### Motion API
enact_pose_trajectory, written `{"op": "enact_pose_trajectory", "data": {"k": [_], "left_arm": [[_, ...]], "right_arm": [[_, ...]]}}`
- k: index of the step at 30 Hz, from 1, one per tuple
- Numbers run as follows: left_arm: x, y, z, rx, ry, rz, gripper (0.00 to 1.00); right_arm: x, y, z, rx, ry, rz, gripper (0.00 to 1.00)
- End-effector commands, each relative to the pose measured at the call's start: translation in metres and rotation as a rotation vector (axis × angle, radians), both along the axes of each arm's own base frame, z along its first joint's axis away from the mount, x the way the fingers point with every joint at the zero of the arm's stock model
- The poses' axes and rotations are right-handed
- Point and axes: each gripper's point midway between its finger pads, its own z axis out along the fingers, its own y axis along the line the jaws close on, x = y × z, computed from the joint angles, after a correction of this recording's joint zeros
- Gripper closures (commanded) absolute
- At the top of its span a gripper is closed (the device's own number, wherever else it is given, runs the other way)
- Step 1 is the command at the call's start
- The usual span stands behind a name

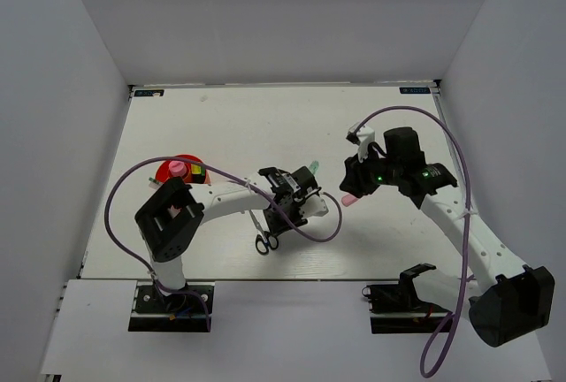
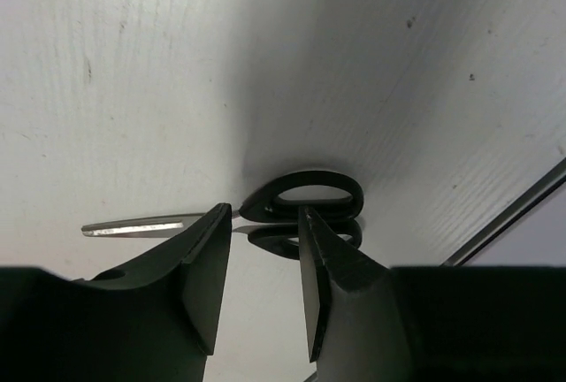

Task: Sort the stationery into containers
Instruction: Pick up the scissors from the center of the board.

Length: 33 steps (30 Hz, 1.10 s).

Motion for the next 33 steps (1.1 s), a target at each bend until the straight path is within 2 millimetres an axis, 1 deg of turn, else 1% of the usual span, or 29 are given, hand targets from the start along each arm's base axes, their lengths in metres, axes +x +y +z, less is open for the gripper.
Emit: {"op": "enact_pose_trajectory", "data": {"k": [1, 6, 8, 11, 12, 23, 24, 31, 33], "left_arm": [[0.020, -0.014, 0.013, -0.060, -0.073, -0.015, 0.53], [0.024, -0.011, 0.004, -0.053, -0.061, -0.006, 0.53], [0.024, -0.006, -0.001, -0.043, -0.054, 0.005, 0.53], [0.021, -0.003, -0.006, -0.035, -0.038, 0.004, 0.53], [0.021, -0.002, -0.005, -0.038, -0.037, 0.007, 0.53], [0.004, 0.002, -0.004, -0.055, 0.031, -0.014, 0.53], [0.004, 0.002, -0.002, -0.059, 0.028, -0.016, 0.53], [-0.001, 0.003, -0.002, -0.062, 0.055, -0.022, 0.53], [-0.003, 0.004, -0.005, -0.055, 0.061, -0.027, 0.53]], "right_arm": [[-0.003, 0.005, 0.005, 0.041, -0.011, 0.040, 0.54], [0.000, 0.002, 0.006, 0.049, -0.007, 0.026, 0.54], [0.001, 0.000, 0.005, 0.053, -0.004, 0.019, 0.54], [0.001, 0.000, 0.005, 0.062, 0.004, 0.020, 0.54], [0.001, 0.001, 0.003, 0.062, 0.013, 0.021, 0.53], [0.001, -0.001, 0.004, 0.073, 0.016, 0.018, 0.53], [-0.001, 0.001, 0.004, 0.073, 0.018, 0.031, 0.53], [-0.001, 0.000, 0.004, 0.078, 0.021, 0.027, 0.53], [0.000, 0.000, 0.006, 0.082, 0.016, 0.028, 0.53]]}}
